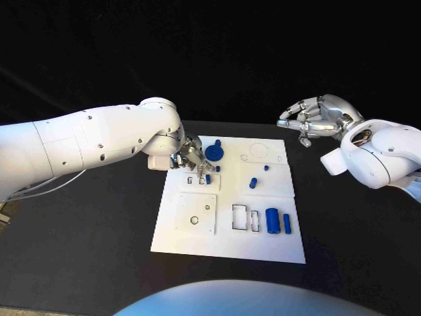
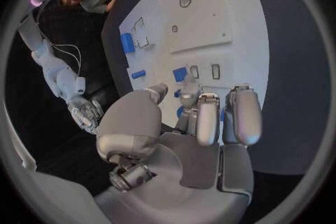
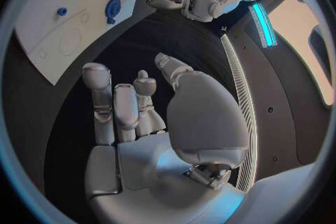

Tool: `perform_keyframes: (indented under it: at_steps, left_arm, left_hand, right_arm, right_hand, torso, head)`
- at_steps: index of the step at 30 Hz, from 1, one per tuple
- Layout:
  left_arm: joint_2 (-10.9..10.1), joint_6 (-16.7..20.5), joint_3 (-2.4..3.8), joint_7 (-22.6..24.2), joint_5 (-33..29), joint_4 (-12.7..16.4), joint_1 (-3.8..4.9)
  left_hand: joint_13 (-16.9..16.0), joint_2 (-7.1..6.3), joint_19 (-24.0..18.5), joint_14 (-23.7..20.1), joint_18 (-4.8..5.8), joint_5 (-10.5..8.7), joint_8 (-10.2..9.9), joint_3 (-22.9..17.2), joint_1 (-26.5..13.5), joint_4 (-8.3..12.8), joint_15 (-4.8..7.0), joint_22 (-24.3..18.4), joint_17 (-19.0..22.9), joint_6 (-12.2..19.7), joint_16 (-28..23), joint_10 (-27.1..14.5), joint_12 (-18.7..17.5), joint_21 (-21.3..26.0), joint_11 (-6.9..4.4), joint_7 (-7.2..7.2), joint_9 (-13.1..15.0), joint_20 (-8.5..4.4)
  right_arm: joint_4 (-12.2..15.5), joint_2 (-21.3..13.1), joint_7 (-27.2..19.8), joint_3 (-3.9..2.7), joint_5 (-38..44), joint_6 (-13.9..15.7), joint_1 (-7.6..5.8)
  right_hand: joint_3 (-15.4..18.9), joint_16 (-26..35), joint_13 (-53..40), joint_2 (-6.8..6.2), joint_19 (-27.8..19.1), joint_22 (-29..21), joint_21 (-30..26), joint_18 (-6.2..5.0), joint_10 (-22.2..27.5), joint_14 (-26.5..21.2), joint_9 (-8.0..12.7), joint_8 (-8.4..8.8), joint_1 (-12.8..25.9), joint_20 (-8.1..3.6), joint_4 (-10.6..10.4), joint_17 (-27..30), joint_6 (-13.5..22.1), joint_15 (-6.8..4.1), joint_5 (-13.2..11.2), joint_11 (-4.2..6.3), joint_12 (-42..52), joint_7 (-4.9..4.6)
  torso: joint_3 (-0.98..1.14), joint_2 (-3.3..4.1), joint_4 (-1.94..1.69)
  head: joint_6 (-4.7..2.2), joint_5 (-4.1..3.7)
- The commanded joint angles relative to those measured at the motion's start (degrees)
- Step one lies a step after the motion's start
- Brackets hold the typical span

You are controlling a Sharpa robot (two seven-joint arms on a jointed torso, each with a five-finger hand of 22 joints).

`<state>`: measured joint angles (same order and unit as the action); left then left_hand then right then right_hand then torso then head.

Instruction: Assemble the parts on the task board

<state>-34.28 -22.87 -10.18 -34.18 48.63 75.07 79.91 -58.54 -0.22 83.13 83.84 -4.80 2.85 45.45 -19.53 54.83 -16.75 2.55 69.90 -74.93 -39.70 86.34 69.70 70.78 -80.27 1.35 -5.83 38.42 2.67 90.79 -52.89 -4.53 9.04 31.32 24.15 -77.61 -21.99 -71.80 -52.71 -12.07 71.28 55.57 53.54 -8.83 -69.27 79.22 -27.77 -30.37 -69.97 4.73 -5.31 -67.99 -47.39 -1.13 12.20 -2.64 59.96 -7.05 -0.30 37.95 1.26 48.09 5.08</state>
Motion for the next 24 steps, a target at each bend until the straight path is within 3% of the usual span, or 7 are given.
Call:
perform_keyframes:
  at_steps: [1, 14, 16, 24]
  left_arm:
    - [0.3, 0.3, -0.01, 0.1, -0.1, -0.2, -0.06]
    - [1.1, 0.8, -0.15, 0.2, -1.5, -0.8, -0.76]
    - [1.2, 0.7, -0.16, 0.2, -1.7, -0.9, -0.93]
    - [1.4, 0.1, -0.2, 0.2, -2.1, -1.1, -1.34]
  left_hand:
    - [0.1, -0.06, 0.0, 4.2, 1.13, 0.04, -0.5, 0.2, 0.9, 0.1, -0.07, 0.1, -9.1, 0.7, -0.2, -0.4, -0.2, -0.4, 0.13, -0.04, -0.1, 0.11]
    - [0.3, 0.17, -0.2, 4.3, 1.14, 0.03, -4.1, 0.5, 2.9, 0.1, -0.9, 0.3, -9.2, 2.2, -0.3, -0.8, -0.4, -0.6, 1.11, -1.19, -2.0, 0.83]
    - [0.1, 0.22, -0.2, 4.3, 1.15, 0.02, -5.9, 0.7, 3.2, 0.1, -1.2, 0.5, -9.2, 3.2, -0.3, -0.7, -0.3, -0.7, 1.47, -1.6, -3.0, 1.12]
    - [0.1, 0.14, -0.2, 4.3, 1.14, 0.02, -6.3, 0.8, 3.3, 0.1, -1.27, 0.5, -9.2, 3.2, -0.3, -0.7, -0.3, -0.7, 1.54, -1.67, -3.2, 1.18]
  right_arm:
    - [0.1, 0.1, 0.3, -0.02, 0.8, 0.6, 0.03]
    - [0.0, 0.4, 0.0, -0.02, 0.8, 1.4, 0.15]
    - [0.0, 0.5, 0.0, -0.02, 0.8, 1.4, 0.17]
    - [0.0, 0.6, 0.0, -0.02, 0.7, 1.4, 0.21]
  right_hand:
    - [-0.3, 0.1, 0.1, -0.24, -0.5, 0.0, -0.2, 0.77, 0.5, -0.3, 0.1, -0.05, -0.3, 0.13, -0.2, 0.1, 0.4, -0.03, 0.2, 0.12, -0.4, -0.11]
    - [-0.5, 0.5, 0.8, -0.17, -0.9, -0.4, -0.6, 0.63, 1.0, -0.7, 0.1, -0.06, -0.6, 0.18, -0.1, 0.6, 0.5, 0.02, 0.2, 0.08, -1.1, -0.16]
    - [-0.5, 0.7, 0.9, -0.17, -1.1, -0.5, -0.8, 0.59, 1.1, -0.8, 0.1, -0.05, -0.6, 0.19, -0.1, 0.8, 0.5, 0.02, 0.2, 0.07, -1.2, -0.17]
    - [-0.6, 0.9, 1.4, -0.21, -1.4, -0.8, -1.2, 0.5, 1.5, -1.0, 0.2, -0.02, -0.7, 0.23, -0.1, 1.1, 0.6, 0.06, 0.2, 0.03, -1.6, -0.22]
  torso:
    - [0.01, 0.0, 0.05]
    - [0.01, 0.01, -0.05]
    - [0.02, 0.0, -0.04]
    - [0.04, 0.04, -0.04]
  head:
    - [0.17, 0.0]
    - [0.32, 0.03]
    - [0.33, 0.0]
    - [0.42, 0.01]
